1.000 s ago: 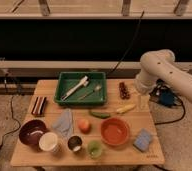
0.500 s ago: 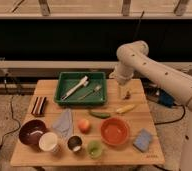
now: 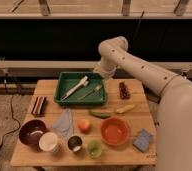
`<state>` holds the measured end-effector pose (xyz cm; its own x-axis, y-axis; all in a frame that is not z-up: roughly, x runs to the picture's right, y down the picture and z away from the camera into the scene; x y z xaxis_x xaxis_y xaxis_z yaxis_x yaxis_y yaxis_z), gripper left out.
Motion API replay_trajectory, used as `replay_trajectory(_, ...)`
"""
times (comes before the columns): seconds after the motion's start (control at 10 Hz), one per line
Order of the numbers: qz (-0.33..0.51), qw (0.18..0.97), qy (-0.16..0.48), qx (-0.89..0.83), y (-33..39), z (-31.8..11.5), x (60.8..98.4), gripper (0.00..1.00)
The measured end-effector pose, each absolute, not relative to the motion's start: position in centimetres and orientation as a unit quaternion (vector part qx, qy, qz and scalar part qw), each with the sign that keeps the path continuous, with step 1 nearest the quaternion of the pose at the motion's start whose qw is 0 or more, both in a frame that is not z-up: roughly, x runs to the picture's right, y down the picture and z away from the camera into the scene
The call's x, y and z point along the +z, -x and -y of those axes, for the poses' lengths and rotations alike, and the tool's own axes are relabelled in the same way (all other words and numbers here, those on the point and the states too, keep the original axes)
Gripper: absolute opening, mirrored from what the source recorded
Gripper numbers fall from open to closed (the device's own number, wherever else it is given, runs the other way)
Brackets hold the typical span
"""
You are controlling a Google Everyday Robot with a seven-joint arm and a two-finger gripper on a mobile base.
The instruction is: Place fork in purple bowl
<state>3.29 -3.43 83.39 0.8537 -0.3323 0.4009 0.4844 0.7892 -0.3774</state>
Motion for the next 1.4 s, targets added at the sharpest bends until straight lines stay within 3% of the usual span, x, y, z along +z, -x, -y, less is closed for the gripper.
replay_trajectory(0.9, 0.172, 0.930, 0.243, -0.217, -2.7, 3.5, 84.2, 0.80)
replay_trajectory(1.4, 0.188, 0.920, 0.263, -0.222, 1.1, 3.4, 92.2, 0.80)
